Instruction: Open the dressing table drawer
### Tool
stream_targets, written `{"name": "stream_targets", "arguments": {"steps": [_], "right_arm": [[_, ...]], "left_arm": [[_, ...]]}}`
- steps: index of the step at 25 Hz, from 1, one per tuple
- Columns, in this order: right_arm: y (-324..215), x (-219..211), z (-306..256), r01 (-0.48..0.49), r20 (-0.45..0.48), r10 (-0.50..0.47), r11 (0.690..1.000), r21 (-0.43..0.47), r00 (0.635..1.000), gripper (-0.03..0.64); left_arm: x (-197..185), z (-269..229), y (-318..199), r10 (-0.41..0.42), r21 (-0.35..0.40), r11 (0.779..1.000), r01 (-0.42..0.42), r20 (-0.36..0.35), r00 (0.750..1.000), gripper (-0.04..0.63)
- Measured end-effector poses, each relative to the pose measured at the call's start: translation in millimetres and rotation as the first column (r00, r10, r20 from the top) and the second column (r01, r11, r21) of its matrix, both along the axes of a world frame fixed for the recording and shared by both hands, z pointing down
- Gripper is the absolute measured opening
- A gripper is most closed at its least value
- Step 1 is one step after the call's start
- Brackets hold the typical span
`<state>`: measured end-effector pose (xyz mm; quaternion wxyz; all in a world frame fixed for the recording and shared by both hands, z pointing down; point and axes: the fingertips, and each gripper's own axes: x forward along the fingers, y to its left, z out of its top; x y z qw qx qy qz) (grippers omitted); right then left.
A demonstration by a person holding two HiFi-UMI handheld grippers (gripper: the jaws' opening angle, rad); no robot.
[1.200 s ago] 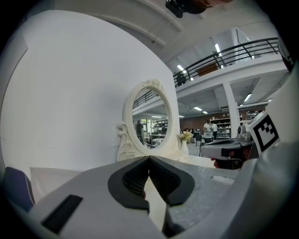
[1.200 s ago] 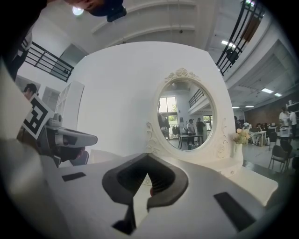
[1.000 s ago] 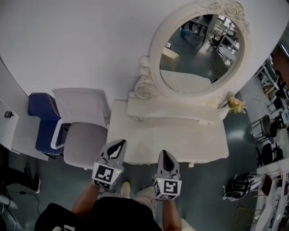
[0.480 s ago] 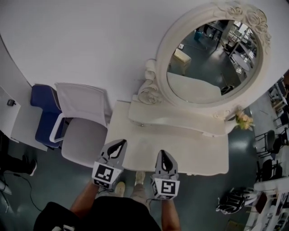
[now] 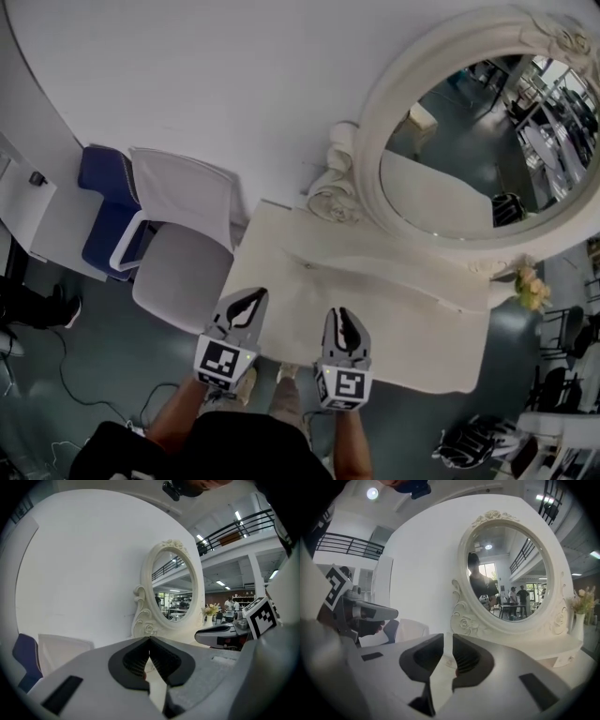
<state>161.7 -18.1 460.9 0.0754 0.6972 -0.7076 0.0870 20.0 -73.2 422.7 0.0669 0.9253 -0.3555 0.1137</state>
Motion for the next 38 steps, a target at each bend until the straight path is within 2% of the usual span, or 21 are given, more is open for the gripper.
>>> {"name": "stream_targets", "arguments": {"steps": [5,10,13,21,27,32,38], "right_arm": [[-20,-2,23,0.052,0.029,-0.051,0.998,-0.046,0.998,0.128],[-41,-9,51,0.092,0.067,-0.086,0.991,-0.096,0.994,0.198],[-51,-12,68,0.104,0.094,-0.093,0.986,-0.127,0.991,0.216],[-73,-14,107,0.107,0.116,-0.086,0.977,-0.183,0.989,0.222],[-89,-17,132,0.108,0.124,-0.082,0.971,-0.215,0.989,0.222],[-101,-16,151,0.105,0.127,-0.077,0.967,-0.231,0.989,0.222],[-115,-16,170,0.105,0.128,-0.074,0.961,-0.255,0.989,0.224]], "left_arm": [[2,19,-13,-0.042,-0.038,0.998,0.042,0.009,0.999,0.003],[-2,33,-31,-0.066,-0.014,0.998,0.067,0.032,0.997,0.003],[-5,44,-37,-0.085,-0.043,0.995,0.087,0.04,0.996,0.003],[-14,75,-50,-0.123,-0.057,0.99,0.126,0.062,0.99,0.003],[-19,96,-57,-0.151,-0.116,0.981,0.158,0.065,0.986,0.003],[-22,111,-65,-0.164,-0.108,0.979,0.171,0.077,0.983,0.003],[-25,131,-68,-0.181,-0.136,0.972,0.191,0.084,0.98,0.003]]}}
